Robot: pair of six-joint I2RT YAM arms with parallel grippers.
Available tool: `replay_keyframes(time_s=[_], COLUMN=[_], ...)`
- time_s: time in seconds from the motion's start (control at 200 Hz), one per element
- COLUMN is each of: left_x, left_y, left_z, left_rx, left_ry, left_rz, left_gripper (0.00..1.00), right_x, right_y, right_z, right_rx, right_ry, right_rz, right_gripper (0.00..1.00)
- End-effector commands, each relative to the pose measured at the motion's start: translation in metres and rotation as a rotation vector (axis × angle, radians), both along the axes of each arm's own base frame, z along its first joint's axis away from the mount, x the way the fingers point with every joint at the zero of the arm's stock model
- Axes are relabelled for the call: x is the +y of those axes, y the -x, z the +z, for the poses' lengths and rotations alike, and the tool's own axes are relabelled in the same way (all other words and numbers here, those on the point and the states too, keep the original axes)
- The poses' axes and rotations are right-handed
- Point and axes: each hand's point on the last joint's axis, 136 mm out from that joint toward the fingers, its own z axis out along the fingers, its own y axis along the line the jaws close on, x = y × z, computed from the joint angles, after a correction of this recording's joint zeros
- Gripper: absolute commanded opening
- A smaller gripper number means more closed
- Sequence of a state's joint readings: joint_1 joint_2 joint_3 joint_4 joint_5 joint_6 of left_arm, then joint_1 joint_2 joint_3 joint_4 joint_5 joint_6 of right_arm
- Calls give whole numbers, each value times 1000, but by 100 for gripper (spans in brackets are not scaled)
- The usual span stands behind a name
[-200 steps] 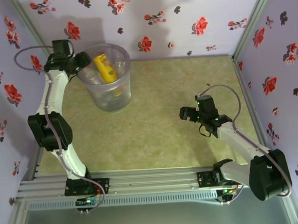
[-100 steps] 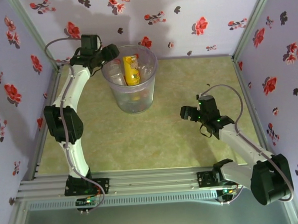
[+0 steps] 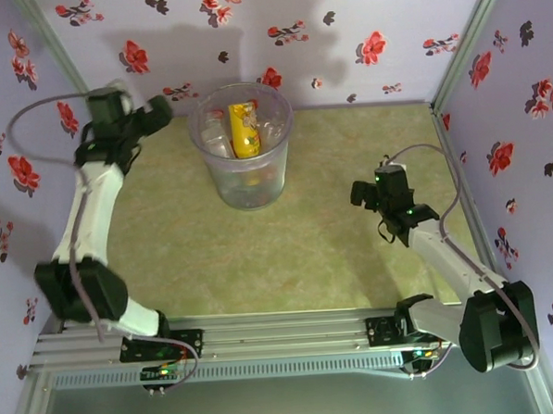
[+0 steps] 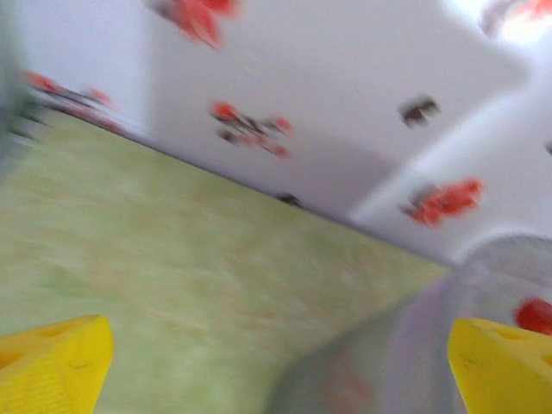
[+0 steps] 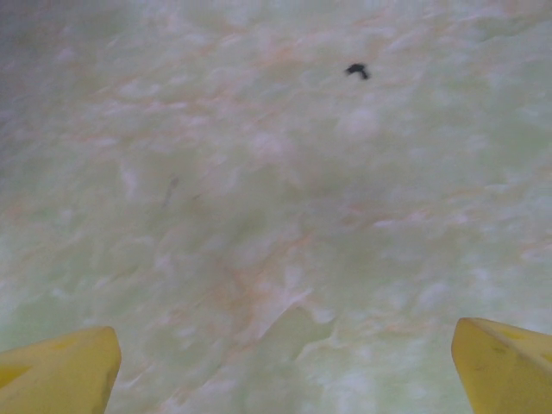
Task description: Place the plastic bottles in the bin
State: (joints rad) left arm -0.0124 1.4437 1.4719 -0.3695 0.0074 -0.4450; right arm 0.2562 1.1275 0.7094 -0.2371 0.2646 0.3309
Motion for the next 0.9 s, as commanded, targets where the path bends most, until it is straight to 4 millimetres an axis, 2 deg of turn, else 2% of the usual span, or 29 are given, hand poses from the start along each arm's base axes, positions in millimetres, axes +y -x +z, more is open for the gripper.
replay_keyframes(time_s=[0.0,0.075,0.21,0.375,0.515,0.685,0.765,0.86,0.895], left_x=[43,51,57,60,67,68,68,68,69], left_y=[31,45,60,79,85,74,70,61,60], left_z=[-18,-53,-113,-169,-197,-222,-235,-226,-231], left_rx=[-11,15,82,100,125,100,103,38,45], left_ry=[-172,-223,-277,-254,-316,-351,-364,-381,-383], left_rz=[127,130,135,174,190,175,171,177,177], left_gripper=[100,100,100,100,100,100,100,100,100], right_x=[-34,-55,-76,-83,-81,-73,-71,-74,-74], right_y=[-14,-19,-33,-43,-52,-66,-68,-63,-60], right_z=[3,-4,-23,-42,-46,-40,-45,-45,-43], right_rx=[-28,-36,-26,-44,-85,-187,-221,-239,-267], right_ry=[115,196,333,402,416,367,348,330,321], right_rz=[-122,-205,-240,-244,-224,-200,-192,-201,-200], right_gripper=[99,99,99,99,99,99,99,99,99])
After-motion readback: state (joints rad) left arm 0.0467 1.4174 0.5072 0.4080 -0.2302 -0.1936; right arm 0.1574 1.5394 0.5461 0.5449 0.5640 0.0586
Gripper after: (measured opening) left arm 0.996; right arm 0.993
